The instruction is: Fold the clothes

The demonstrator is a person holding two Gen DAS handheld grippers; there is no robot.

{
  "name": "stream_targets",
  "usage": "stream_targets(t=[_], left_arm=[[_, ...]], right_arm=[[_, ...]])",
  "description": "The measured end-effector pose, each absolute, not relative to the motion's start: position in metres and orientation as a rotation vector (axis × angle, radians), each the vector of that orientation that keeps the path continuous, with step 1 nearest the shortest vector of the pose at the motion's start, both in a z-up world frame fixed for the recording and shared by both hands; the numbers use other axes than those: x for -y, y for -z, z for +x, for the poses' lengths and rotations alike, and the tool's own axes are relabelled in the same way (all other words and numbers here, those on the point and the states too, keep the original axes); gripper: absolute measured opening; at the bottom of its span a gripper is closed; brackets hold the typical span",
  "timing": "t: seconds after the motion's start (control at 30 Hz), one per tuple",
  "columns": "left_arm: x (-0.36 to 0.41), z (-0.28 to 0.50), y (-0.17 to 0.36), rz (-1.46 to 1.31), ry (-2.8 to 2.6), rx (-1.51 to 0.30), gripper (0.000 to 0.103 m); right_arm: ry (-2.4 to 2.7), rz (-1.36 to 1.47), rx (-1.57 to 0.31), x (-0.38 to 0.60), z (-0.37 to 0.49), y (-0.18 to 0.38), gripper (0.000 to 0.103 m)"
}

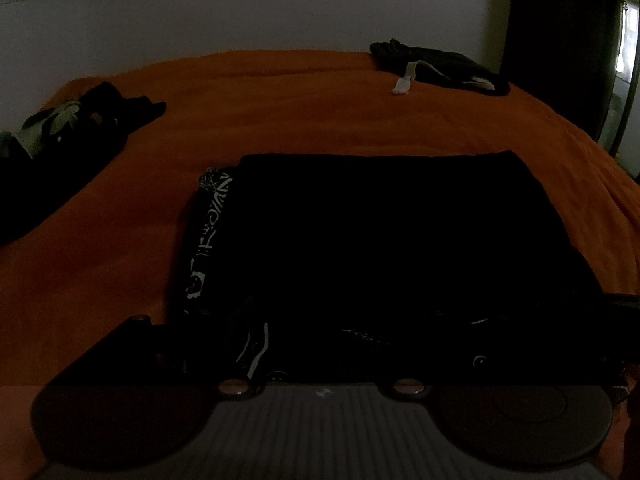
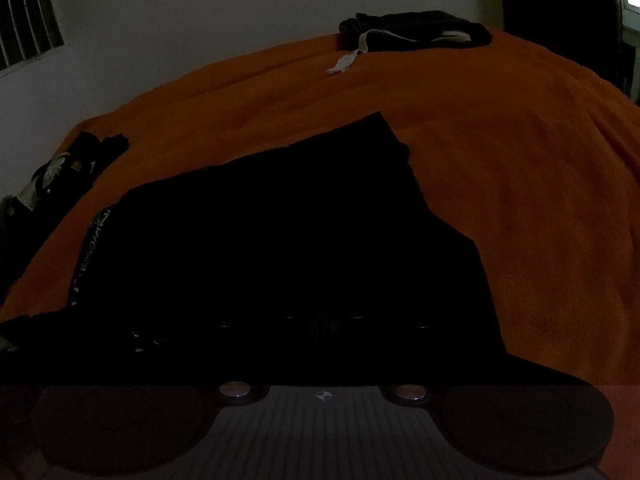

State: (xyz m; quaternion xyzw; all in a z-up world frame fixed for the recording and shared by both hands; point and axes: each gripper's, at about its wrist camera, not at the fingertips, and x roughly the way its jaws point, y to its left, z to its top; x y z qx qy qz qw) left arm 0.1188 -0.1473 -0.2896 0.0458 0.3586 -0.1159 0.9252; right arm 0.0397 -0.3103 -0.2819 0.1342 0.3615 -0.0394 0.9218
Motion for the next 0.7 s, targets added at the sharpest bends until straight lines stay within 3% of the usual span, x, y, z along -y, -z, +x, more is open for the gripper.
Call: stream_targets(t=[0.7], left_arm=[[0.1462,0.1188,0.2896,0.095,0.237,-0.733,0.075]], right_arm=[[0.082,0.264,-0.740,0.3079,0.0414,0.2824,0.000]])
